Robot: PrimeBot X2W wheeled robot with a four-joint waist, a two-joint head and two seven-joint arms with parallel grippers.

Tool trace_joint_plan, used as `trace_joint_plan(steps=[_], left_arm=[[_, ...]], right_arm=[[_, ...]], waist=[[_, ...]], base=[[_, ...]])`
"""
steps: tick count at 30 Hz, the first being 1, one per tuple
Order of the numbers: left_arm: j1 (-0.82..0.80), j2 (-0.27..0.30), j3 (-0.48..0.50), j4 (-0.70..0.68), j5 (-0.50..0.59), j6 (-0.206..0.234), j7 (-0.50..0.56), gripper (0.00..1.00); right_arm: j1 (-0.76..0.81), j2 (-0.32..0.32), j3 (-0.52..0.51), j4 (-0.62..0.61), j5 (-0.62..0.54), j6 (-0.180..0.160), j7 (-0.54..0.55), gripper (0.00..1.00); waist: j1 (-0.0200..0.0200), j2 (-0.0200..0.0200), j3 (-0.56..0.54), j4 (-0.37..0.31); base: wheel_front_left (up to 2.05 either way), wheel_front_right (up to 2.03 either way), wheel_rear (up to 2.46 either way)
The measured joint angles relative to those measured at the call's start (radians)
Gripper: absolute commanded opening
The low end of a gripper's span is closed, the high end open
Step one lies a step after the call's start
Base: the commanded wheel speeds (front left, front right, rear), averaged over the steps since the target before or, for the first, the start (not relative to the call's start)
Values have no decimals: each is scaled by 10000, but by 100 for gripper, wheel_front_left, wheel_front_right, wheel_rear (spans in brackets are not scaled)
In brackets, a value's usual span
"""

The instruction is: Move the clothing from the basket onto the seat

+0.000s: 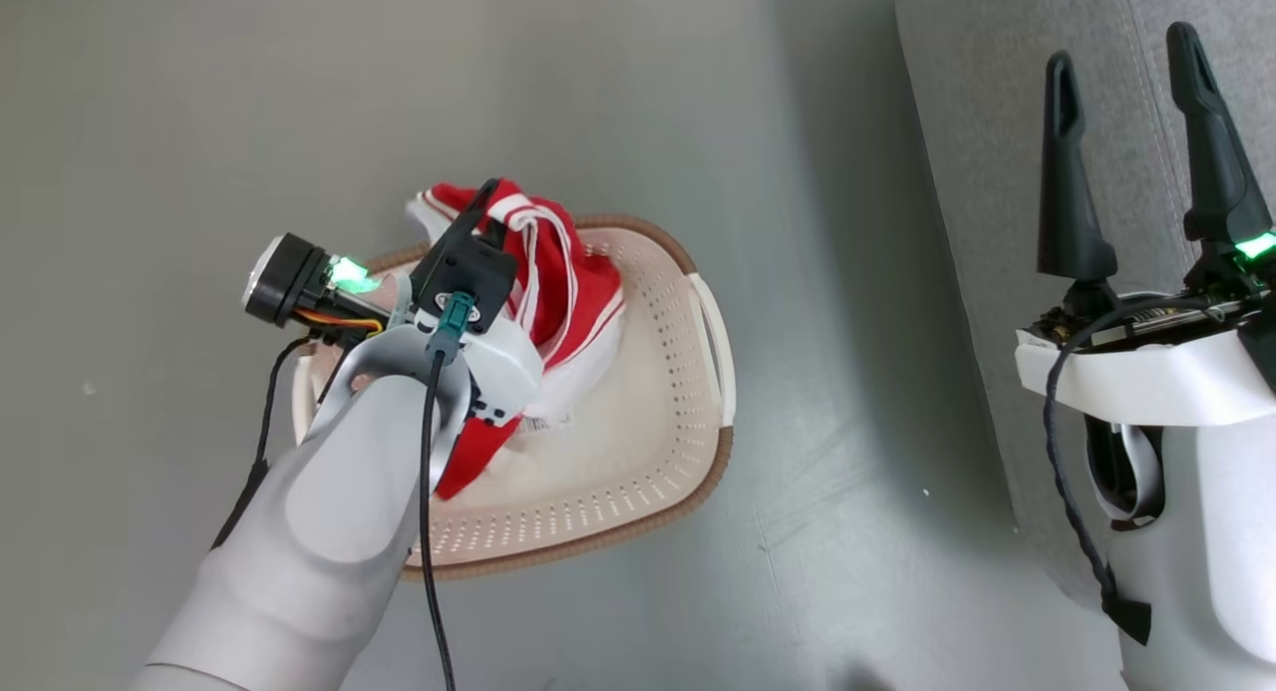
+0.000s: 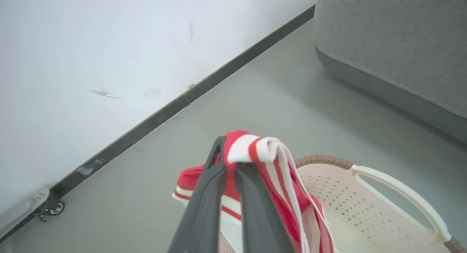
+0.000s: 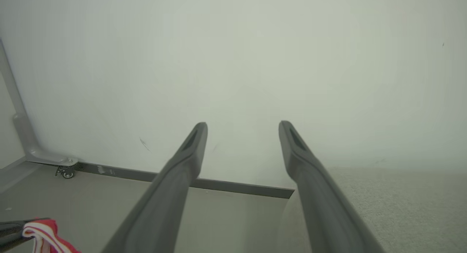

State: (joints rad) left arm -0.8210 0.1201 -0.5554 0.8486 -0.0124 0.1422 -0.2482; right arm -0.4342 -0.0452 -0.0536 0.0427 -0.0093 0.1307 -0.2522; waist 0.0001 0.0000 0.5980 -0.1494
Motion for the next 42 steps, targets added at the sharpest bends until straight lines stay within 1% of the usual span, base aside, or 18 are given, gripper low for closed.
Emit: trace_joint_plan(steps=[7, 15, 22, 27, 34, 40, 42], left_arm=[[152, 40, 59, -1032, -125, 88, -42, 0], [482, 320, 136, -1956, -198, 90, -44, 0], [657, 430, 184, -2754, -217, 161, -44, 0], [901, 566, 341, -3185, -481, 148, -46, 0], [1287, 771, 522, -3670, -825, -92, -46, 0], [1514, 1189, 719, -4117, -909, -119, -46, 0], [1543, 1266, 775, -4266, -928, -207, -46, 0]], right_arm=[[49, -48, 128, 249, -90, 0, 0, 100], [301, -169, 253, 533, -182, 0, 0, 100], [536, -198, 376, 757, -190, 0, 0, 100], [790, -207, 497, 966, -190, 0, 0, 100], [1180, -313, 748, 1308, -190, 0, 0, 100], [1578, -560, 953, 1670, -276, 0, 0, 100], [1706, -617, 991, 1770, -276, 0, 0, 100]], waist=[[-1, 0, -556, 286], [0, 0, -1248, 590], [0, 0, -1900, 832], [0, 0, -2375, 985], [-1, 0, -3036, 1185], [0, 0, -3688, 1367], [-1, 0, -3873, 1414]], base=[[0, 0, 0], [0, 0, 0], [0, 0, 0], [0, 0, 0], [0, 0, 0], [0, 0, 0], [0, 0, 0]])
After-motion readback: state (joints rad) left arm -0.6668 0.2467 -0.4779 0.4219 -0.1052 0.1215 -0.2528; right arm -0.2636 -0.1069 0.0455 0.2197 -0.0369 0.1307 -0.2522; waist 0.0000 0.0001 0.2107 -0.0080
